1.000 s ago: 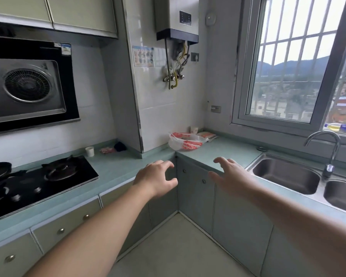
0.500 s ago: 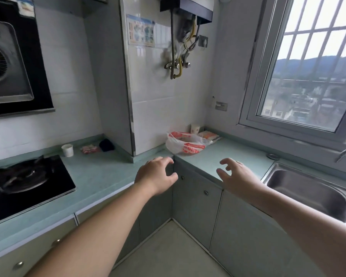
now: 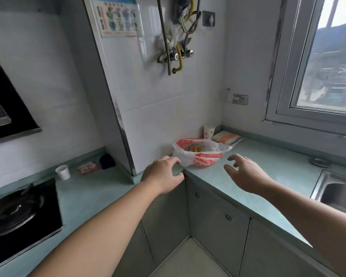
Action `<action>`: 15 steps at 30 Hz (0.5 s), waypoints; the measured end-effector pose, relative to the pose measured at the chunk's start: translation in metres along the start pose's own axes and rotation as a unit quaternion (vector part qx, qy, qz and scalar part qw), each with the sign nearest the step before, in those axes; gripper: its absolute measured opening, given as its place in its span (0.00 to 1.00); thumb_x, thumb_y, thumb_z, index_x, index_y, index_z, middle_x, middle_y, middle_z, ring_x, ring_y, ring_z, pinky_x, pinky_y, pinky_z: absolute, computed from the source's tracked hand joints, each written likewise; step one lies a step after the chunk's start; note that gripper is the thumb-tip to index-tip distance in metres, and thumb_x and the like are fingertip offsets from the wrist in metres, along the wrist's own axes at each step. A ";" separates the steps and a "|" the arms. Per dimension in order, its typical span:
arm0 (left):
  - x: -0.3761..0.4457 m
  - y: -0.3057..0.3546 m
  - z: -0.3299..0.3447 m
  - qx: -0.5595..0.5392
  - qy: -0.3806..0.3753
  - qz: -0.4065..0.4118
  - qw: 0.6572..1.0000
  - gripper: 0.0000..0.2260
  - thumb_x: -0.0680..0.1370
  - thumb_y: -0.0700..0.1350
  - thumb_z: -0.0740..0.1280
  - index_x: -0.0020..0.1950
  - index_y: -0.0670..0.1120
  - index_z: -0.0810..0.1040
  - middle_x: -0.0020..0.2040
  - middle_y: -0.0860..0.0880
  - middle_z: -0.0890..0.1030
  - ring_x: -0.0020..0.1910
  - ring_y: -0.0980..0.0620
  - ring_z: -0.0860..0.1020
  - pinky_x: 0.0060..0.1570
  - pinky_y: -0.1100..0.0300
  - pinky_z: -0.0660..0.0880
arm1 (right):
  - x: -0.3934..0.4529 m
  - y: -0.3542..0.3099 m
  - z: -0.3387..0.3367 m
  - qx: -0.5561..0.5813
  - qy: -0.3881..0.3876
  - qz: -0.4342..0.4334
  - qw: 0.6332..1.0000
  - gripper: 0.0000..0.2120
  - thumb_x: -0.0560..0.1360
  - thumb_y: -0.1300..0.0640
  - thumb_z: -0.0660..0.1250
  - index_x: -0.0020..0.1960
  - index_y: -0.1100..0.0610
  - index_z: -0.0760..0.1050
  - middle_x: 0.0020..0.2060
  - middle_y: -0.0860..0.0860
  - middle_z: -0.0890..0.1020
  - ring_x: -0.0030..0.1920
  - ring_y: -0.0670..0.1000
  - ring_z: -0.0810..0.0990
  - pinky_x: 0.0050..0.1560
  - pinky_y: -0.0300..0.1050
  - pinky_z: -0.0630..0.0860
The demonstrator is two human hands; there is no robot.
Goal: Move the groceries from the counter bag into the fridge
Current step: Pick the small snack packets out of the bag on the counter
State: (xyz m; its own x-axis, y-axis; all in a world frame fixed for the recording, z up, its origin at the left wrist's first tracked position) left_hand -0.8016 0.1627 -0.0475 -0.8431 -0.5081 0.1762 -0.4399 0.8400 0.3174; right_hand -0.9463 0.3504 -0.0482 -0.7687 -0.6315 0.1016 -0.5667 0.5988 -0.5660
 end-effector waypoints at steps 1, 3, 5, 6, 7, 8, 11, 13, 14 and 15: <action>0.014 -0.001 0.003 0.003 0.001 -0.003 1.000 0.19 0.74 0.56 0.64 0.64 0.56 0.73 0.64 0.54 0.75 0.62 0.51 0.74 0.58 0.54 0.73 | 0.016 0.003 0.000 0.004 -0.002 -0.004 1.000 0.21 0.80 0.47 0.59 0.70 0.54 0.67 0.66 0.56 0.74 0.59 0.54 0.76 0.57 0.46 0.73; 0.041 -0.004 0.009 0.001 0.003 -0.008 1.000 0.19 0.74 0.56 0.64 0.65 0.56 0.73 0.64 0.55 0.74 0.61 0.51 0.74 0.58 0.55 0.73 | 0.044 0.008 0.001 0.014 -0.002 -0.009 1.000 0.20 0.81 0.48 0.59 0.70 0.55 0.67 0.66 0.55 0.75 0.57 0.52 0.76 0.53 0.42 0.72; 0.066 -0.007 0.015 0.007 -0.006 -0.010 1.000 0.19 0.75 0.56 0.64 0.65 0.56 0.72 0.64 0.55 0.74 0.61 0.51 0.74 0.57 0.56 0.73 | 0.069 0.012 0.005 0.020 -0.013 -0.006 1.000 0.20 0.81 0.49 0.60 0.70 0.55 0.67 0.66 0.55 0.75 0.53 0.50 0.74 0.49 0.40 0.71; 0.078 -0.009 0.018 0.008 -0.008 -0.011 1.000 0.20 0.75 0.56 0.64 0.66 0.56 0.72 0.64 0.55 0.74 0.61 0.51 0.74 0.57 0.55 0.73 | 0.082 0.015 0.008 0.020 -0.017 -0.006 1.000 0.20 0.80 0.49 0.60 0.69 0.55 0.67 0.65 0.55 0.75 0.52 0.49 0.74 0.48 0.40 0.71; 0.091 -0.011 0.022 0.007 -0.007 -0.011 1.000 0.19 0.75 0.56 0.64 0.66 0.55 0.72 0.64 0.54 0.75 0.61 0.51 0.74 0.57 0.55 0.73 | 0.096 0.018 0.012 0.020 -0.017 -0.005 1.000 0.20 0.80 0.48 0.60 0.69 0.55 0.68 0.65 0.55 0.76 0.52 0.49 0.74 0.48 0.40 0.72; 0.105 -0.014 0.025 0.004 -0.006 -0.010 1.000 0.19 0.75 0.56 0.64 0.66 0.55 0.72 0.64 0.54 0.75 0.60 0.51 0.74 0.57 0.55 0.73 | 0.111 0.021 0.015 0.019 -0.017 -0.003 1.000 0.19 0.80 0.48 0.60 0.68 0.54 0.68 0.64 0.55 0.76 0.51 0.49 0.75 0.47 0.40 0.73; 0.144 -0.026 0.039 0.004 -0.017 0.000 1.000 0.20 0.75 0.56 0.64 0.66 0.55 0.72 0.65 0.53 0.75 0.61 0.51 0.74 0.57 0.53 0.74 | 0.153 0.027 0.025 0.019 -0.027 0.010 0.999 0.19 0.80 0.47 0.60 0.68 0.53 0.68 0.64 0.55 0.77 0.51 0.50 0.76 0.45 0.39 0.74; 0.174 -0.037 0.049 -0.005 -0.020 0.004 1.000 0.19 0.74 0.56 0.64 0.65 0.55 0.72 0.64 0.53 0.76 0.59 0.51 0.75 0.56 0.52 0.75 | 0.179 0.031 0.033 0.009 -0.029 0.021 0.999 0.20 0.80 0.47 0.60 0.69 0.54 0.68 0.64 0.55 0.76 0.54 0.52 0.77 0.49 0.42 0.75; 0.191 -0.044 0.054 -0.014 -0.021 0.004 1.000 0.19 0.74 0.56 0.64 0.64 0.55 0.73 0.63 0.53 0.76 0.57 0.51 0.75 0.55 0.52 0.76 | 0.194 0.033 0.037 0.001 -0.030 0.027 0.999 0.20 0.80 0.47 0.60 0.69 0.54 0.68 0.65 0.55 0.76 0.56 0.53 0.77 0.52 0.44 0.75; 0.208 -0.051 0.060 -0.024 -0.023 0.007 0.999 0.18 0.74 0.55 0.65 0.64 0.55 0.73 0.62 0.53 0.76 0.56 0.51 0.76 0.54 0.52 0.76 | 0.210 0.034 0.041 -0.005 -0.031 0.033 0.999 0.20 0.80 0.47 0.60 0.69 0.54 0.68 0.64 0.56 0.76 0.57 0.54 0.77 0.53 0.45 0.74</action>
State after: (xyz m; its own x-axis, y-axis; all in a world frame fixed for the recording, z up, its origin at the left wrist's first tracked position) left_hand -0.9729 0.0260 -0.0834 -0.8627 -0.4868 0.1371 -0.4146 0.8360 0.3593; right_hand -1.1146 0.2177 -0.0797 -0.7845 -0.6200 0.0127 -0.5184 0.6445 -0.5620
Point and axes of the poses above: each hand's wrist, its own x-axis towards the middle knuckle, its own z-axis out of the palm, y = z × x, the point moved 2 cm from there along x, towards the middle knuckle
